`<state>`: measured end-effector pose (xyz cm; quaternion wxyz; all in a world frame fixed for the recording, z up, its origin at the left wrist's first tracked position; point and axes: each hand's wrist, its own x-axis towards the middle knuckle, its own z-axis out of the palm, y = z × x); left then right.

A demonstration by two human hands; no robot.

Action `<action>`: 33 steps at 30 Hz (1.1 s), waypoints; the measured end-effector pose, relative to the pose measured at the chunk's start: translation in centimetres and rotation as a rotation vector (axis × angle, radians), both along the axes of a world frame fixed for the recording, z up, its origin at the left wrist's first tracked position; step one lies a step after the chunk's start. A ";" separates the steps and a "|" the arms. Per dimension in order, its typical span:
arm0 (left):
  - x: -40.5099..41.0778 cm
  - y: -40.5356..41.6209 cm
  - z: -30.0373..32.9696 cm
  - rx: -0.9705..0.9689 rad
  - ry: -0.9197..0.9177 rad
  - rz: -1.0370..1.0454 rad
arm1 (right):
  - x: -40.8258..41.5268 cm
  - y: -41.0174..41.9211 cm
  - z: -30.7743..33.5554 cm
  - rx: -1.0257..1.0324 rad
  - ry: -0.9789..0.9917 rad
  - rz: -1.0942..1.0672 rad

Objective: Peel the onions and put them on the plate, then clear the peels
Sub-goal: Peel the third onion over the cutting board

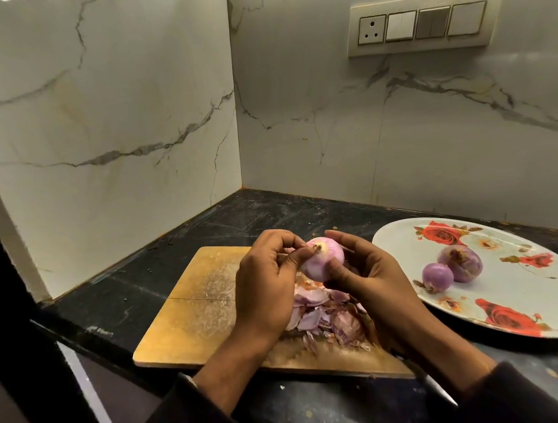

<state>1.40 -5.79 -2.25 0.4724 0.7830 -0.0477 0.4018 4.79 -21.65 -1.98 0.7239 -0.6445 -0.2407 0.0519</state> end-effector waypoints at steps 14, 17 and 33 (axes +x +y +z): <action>0.1 0.2 0.1 -0.021 0.038 -0.087 | -0.2 0.5 0.4 0.184 0.307 0.140; 0.1 0.2 0.1 -0.175 0.106 -0.151 | -0.1 0.4 0.5 0.170 0.320 0.129; -0.5 0.0 0.9 -0.474 0.101 -0.205 | 0.1 0.1 0.7 0.176 0.296 0.092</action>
